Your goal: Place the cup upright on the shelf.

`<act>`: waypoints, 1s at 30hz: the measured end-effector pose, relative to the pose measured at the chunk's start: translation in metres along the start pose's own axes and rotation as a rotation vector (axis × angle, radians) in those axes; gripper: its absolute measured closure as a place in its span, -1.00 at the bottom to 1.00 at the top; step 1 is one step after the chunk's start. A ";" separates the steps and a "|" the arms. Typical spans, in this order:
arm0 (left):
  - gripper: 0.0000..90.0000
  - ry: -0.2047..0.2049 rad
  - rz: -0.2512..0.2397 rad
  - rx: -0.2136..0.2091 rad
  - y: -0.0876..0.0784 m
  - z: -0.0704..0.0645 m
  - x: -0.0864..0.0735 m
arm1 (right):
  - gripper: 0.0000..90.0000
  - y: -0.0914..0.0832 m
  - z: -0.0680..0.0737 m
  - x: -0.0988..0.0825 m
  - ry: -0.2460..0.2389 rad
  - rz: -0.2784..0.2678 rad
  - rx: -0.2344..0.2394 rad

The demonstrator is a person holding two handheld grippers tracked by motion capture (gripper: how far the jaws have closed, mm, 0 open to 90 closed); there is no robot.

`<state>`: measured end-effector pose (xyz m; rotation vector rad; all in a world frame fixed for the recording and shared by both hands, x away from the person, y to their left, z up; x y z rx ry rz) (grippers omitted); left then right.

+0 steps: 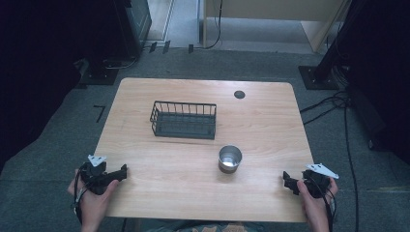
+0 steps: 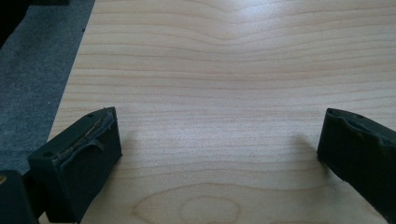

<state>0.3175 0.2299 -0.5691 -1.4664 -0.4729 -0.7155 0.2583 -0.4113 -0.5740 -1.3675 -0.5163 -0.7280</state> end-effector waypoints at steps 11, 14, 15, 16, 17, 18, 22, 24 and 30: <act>-1.00 0.000 0.000 0.000 0.000 0.000 0.000 | -1.00 -0.011 0.002 0.013 0.042 -0.053 -0.002; -1.00 0.000 0.000 0.000 0.000 0.000 0.000 | -1.00 -0.013 0.014 0.018 0.027 -0.059 0.019; -1.00 0.000 0.000 0.000 0.000 0.000 0.000 | -1.00 -0.014 0.019 0.020 0.021 -0.061 0.027; -1.00 0.000 0.000 0.001 0.000 0.000 0.000 | -1.00 -0.014 0.019 0.020 0.021 -0.061 0.027; -1.00 0.000 -0.001 0.000 0.000 0.000 0.000 | -1.00 -0.016 0.027 0.024 0.008 -0.066 0.037; -1.00 0.000 0.000 0.001 0.000 0.000 0.000 | -1.00 -0.017 0.030 0.026 0.004 -0.069 0.040; -1.00 0.001 0.000 0.001 0.000 0.000 0.000 | -1.00 -0.021 0.039 0.038 -0.003 -0.105 0.055; -1.00 0.001 0.000 0.001 0.000 0.000 0.000 | -1.00 -0.023 0.042 0.042 0.002 -0.114 0.062; -1.00 0.000 0.000 0.000 0.000 0.000 0.000 | -1.00 -0.032 0.067 0.061 -0.027 -0.138 0.149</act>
Point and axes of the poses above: each handheld gripper's, and its own axes: y roughly forward along the jaws, x roughly out of its top, z roughly to its left, the point moved 7 cm from there along y, roughly forward along the jaws, and after that the axes turned 5 degrees about y, right-handed, at the moved point
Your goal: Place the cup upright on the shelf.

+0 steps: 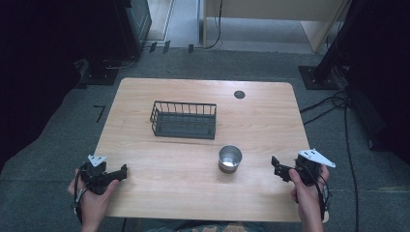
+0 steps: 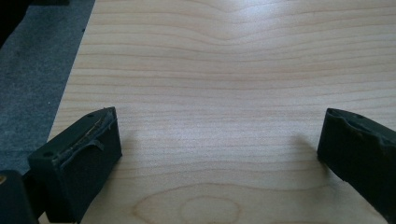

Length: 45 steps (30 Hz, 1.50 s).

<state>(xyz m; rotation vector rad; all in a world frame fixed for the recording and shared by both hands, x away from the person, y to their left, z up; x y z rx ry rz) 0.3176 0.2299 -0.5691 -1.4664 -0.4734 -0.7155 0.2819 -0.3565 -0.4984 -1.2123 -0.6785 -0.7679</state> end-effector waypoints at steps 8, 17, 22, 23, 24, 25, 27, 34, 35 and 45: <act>-1.00 0.000 0.000 0.000 0.000 0.000 0.000 | -1.00 0.003 0.034 0.017 -0.044 -0.017 0.059; -1.00 0.000 0.000 0.000 0.000 0.000 0.000 | -1.00 0.009 0.062 0.026 -0.064 -0.025 0.117; -1.00 0.000 0.000 0.000 0.000 0.000 0.000 | -1.00 0.015 0.086 0.028 -0.084 -0.009 0.181; -1.00 0.000 0.000 0.000 0.000 0.000 0.000 | -1.00 0.016 0.089 0.028 -0.088 -0.011 0.189; -1.00 0.000 0.000 0.000 0.000 0.000 0.000 | -1.00 0.017 0.093 0.028 -0.093 -0.013 0.194; -1.00 0.000 0.000 0.000 0.000 0.000 0.000 | -0.98 0.019 0.097 0.028 -0.094 -0.012 0.199; -1.00 0.000 0.000 0.000 0.000 0.000 0.000 | -0.95 0.022 0.104 0.028 -0.101 -0.008 0.214; -1.00 0.000 0.000 0.000 0.000 0.000 0.000 | -0.95 0.033 0.121 0.018 -0.122 0.028 0.229; -1.00 0.000 0.000 0.000 0.000 0.000 0.000 | -0.96 0.035 0.123 0.017 -0.122 0.028 0.230; -1.00 0.000 0.000 0.000 0.000 0.000 0.000 | -1.00 0.049 0.137 0.003 -0.127 0.062 0.233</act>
Point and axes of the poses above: each handheld gripper's, and its own axes: y roughly forward along the jaws, x roughly out of its top, z roughly to its left, the point moved 7 cm from there along y, roughly forward along the jaws, and after that the axes turned 5 degrees about y, right-handed, at the moved point
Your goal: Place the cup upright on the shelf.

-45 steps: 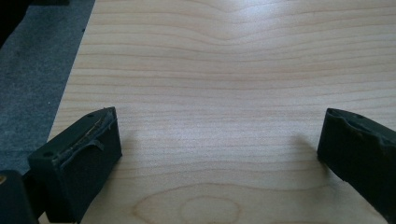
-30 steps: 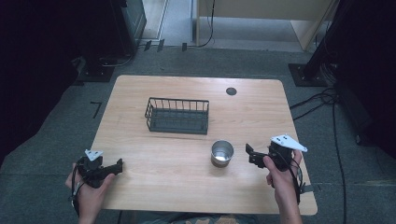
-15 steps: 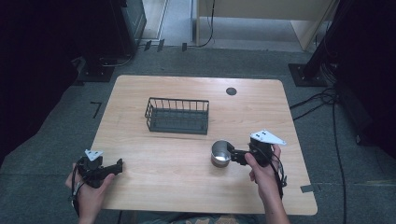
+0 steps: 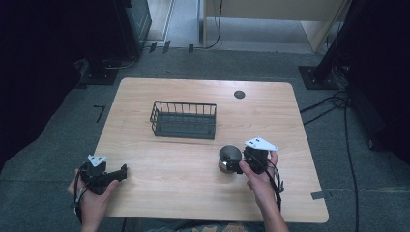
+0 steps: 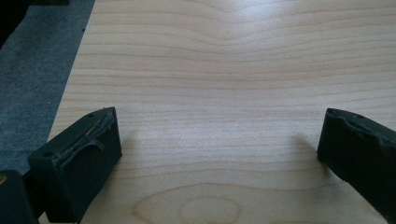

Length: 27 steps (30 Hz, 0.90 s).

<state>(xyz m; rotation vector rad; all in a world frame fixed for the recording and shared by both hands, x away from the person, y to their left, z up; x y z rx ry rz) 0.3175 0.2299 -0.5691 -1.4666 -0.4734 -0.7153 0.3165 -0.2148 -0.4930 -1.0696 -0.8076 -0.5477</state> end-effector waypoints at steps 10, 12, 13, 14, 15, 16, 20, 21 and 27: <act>-1.00 0.000 0.000 0.000 0.000 0.000 0.000 | -1.00 0.010 0.008 -0.011 0.003 0.016 0.022; -1.00 0.000 0.000 0.000 0.000 0.000 0.000 | -1.00 0.012 0.010 -0.014 0.001 0.021 0.026; -1.00 0.000 0.000 0.000 0.000 0.000 0.000 | -1.00 0.014 0.010 -0.015 0.000 0.025 0.029; -1.00 0.000 0.000 0.000 0.000 0.000 0.000 | -1.00 0.015 0.011 -0.017 -0.002 0.029 0.030; -1.00 0.000 0.000 0.000 0.000 0.000 0.000 | -1.00 0.017 0.011 -0.019 -0.001 0.034 0.030; -1.00 0.000 0.000 0.000 0.000 0.000 0.000 | -1.00 0.018 0.012 -0.021 -0.003 0.041 0.030; -1.00 0.000 0.000 0.000 0.000 0.000 0.000 | -1.00 0.025 0.014 -0.026 -0.026 0.050 0.016; -1.00 0.000 0.000 0.000 0.000 0.000 0.000 | -1.00 0.026 0.015 -0.028 -0.033 0.052 0.014; -1.00 0.000 0.000 0.000 0.000 0.000 0.000 | -1.00 0.037 0.015 -0.037 -0.052 0.089 -0.012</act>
Point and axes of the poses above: each handheld gripper's, and its own axes: y roughly forward along the jaws, x roughly out of its top, z roughly to its left, the point moved 7 cm from there along y, roughly forward along the jaws, and after that the axes turned 5 degrees about y, right-handed, at the moved point
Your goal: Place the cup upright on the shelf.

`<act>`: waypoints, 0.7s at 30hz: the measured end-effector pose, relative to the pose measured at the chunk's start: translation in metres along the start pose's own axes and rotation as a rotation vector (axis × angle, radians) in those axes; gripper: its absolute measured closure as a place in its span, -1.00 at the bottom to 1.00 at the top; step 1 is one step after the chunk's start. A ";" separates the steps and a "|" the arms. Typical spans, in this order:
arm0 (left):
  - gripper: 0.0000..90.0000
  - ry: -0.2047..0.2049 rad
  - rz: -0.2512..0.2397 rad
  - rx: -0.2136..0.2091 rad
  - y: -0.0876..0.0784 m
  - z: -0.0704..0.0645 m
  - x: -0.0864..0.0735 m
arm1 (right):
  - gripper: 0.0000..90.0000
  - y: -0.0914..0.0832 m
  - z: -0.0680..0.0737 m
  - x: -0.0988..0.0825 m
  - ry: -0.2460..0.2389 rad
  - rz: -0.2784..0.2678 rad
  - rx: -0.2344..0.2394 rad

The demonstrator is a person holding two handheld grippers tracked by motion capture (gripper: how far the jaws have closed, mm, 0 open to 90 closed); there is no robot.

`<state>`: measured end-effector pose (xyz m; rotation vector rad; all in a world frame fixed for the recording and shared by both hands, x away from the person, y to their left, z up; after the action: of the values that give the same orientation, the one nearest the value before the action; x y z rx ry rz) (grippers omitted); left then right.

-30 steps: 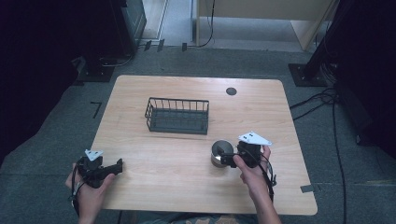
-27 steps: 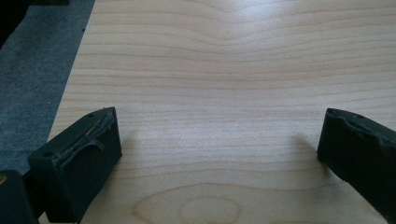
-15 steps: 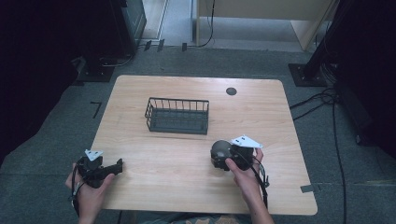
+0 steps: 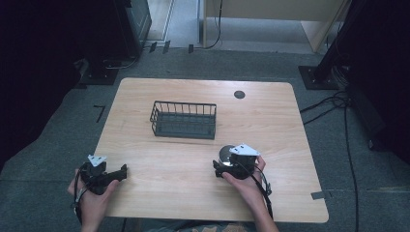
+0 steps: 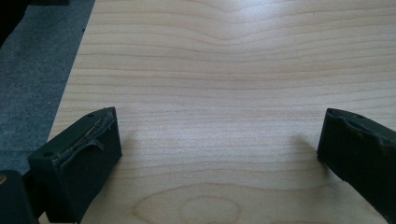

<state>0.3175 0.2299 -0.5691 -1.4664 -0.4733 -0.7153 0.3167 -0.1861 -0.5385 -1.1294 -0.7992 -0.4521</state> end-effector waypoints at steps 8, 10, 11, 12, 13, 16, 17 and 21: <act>-1.00 0.000 0.000 0.000 0.000 0.000 0.000 | -0.71 0.003 -0.001 -0.004 -0.022 -0.006 -0.036; -1.00 0.000 0.000 0.000 0.000 0.000 0.000 | -0.66 0.003 -0.003 -0.004 -0.016 -0.007 -0.040; -1.00 0.000 0.000 0.000 0.000 0.000 0.000 | -0.64 0.003 -0.003 -0.004 -0.016 -0.009 -0.043; -1.00 0.000 0.000 0.000 0.000 0.000 0.000 | -0.63 0.002 -0.003 -0.004 -0.020 -0.008 -0.042; -1.00 0.000 0.000 0.000 0.000 0.000 0.000 | -0.62 0.002 -0.003 -0.004 -0.024 -0.008 -0.045; -1.00 0.000 0.000 0.000 0.000 0.000 0.000 | -0.61 0.001 -0.002 -0.004 -0.021 0.000 -0.048; -1.00 0.000 0.000 0.000 0.000 0.000 0.000 | -0.61 0.001 -0.002 -0.004 -0.021 0.002 -0.044; -1.00 0.000 0.000 0.000 0.000 0.000 0.000 | -0.61 -0.001 0.001 0.000 -0.027 -0.003 -0.038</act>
<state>0.3175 0.2299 -0.5691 -1.4669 -0.4737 -0.7156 0.3160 -0.1852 -0.5374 -1.1715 -0.8190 -0.4565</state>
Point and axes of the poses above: each handheld gripper's, and its own axes: y roughly forward along the jaws, x roughly out of its top, z roughly to its left, the point moved 7 cm from there along y, roughly forward along the jaws, and after that the axes turned 5 degrees about y, right-handed, at the moved point
